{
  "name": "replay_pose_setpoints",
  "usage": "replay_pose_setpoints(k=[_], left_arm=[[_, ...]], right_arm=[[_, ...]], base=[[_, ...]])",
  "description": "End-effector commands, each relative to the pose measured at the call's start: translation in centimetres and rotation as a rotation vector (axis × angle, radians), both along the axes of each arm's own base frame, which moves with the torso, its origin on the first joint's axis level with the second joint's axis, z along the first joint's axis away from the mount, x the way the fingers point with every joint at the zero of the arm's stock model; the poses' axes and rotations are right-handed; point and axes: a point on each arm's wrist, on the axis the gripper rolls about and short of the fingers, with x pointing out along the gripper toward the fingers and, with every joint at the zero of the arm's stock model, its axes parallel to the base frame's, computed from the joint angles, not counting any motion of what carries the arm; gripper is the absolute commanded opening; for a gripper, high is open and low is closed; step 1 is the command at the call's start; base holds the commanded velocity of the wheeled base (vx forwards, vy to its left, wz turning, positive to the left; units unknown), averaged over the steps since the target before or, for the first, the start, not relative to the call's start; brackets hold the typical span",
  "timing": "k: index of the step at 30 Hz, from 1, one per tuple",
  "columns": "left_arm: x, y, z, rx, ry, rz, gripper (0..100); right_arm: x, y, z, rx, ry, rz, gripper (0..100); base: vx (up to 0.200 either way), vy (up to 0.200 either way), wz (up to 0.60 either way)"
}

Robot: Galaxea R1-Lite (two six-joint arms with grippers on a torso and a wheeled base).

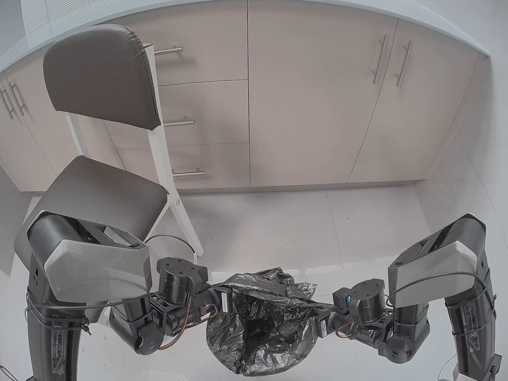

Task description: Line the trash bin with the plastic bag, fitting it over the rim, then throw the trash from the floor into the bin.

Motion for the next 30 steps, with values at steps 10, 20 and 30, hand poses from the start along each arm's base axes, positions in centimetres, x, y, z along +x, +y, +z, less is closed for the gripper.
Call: replay_pose_setpoints(k=[10,20,30], left_arm=[[0.2,0.5,-1.6,0.167,-0.023,0.032,0],[2.7,0.4,-2.1,0.238,0.008,0.027,0],[4.8,0.6,-1.8,0.247,0.05,0.032,0]], right_arm=[[0.7,0.0,-1.5,-0.017,0.0,-0.005,0],[3.8,0.4,-2.4,-0.04,-0.052,-0.02,0],[6.7,1.8,-2.4,-0.049,-0.038,-0.03,0]], base=[[0.0,0.0,0.0],[0.0,0.0,0.0],[0.0,0.0,0.0]])
